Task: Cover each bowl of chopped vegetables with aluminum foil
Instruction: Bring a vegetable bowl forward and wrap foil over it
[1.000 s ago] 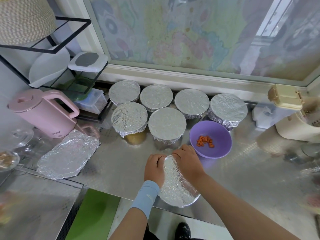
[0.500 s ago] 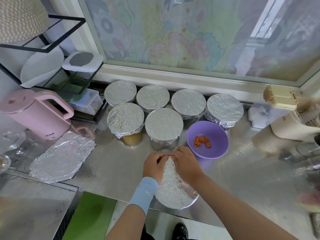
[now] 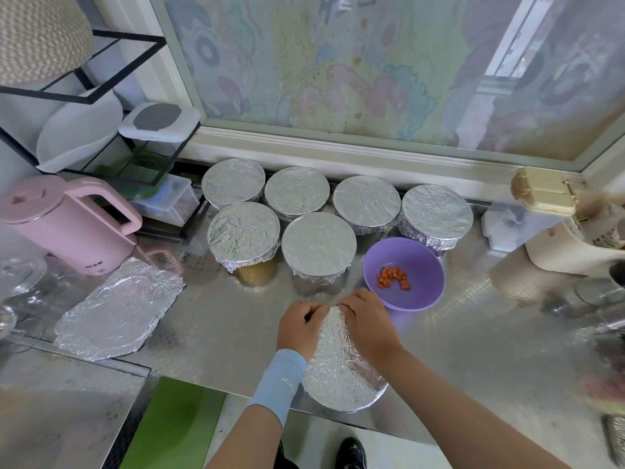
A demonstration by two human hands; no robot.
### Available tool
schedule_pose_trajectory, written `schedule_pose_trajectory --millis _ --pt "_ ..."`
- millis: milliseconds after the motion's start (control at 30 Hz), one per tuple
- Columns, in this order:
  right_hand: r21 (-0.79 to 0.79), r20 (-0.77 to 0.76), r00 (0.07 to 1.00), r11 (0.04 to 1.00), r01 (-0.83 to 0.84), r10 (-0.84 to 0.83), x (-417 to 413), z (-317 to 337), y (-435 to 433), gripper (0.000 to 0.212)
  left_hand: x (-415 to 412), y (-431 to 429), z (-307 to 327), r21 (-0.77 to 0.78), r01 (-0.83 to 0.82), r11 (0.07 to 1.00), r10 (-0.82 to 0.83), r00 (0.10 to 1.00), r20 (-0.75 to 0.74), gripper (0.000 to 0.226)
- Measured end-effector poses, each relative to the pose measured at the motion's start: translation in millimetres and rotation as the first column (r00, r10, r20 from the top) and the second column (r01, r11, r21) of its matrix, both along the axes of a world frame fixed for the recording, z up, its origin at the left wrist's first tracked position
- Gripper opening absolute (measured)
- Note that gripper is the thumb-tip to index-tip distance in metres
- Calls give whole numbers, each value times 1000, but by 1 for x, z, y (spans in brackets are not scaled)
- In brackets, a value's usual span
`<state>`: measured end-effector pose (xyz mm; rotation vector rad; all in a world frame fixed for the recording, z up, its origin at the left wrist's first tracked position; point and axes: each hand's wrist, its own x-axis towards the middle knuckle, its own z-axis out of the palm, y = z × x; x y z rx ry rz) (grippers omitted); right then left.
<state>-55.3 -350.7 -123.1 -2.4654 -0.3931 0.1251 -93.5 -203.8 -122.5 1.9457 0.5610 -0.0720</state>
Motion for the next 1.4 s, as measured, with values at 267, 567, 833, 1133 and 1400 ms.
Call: schedule_pose_trajectory --millis 267,567,833,1133,1400 --pt "-55 -12 993 991 -119 119 7 1 1 23 -7 -8 2 16 -91 996 91 996 10 13" --pt "-9 109 994 1000 0 1 -6 2 -5 10 6 -7 11 149 117 982 -126 990 59 25" --pt "-25 66 998 1000 -7 9 -2 -4 -7 15 6 -8 6 76 92 993 -95 995 31 12" --pt "-137 134 955 959 -248 266 10 3 -4 18 -7 -10 5 84 -54 995 53 998 15 16" --pt "-52 86 996 998 28 -24 -6 -3 -9 14 2 -14 8 95 42 995 -47 997 55 24"
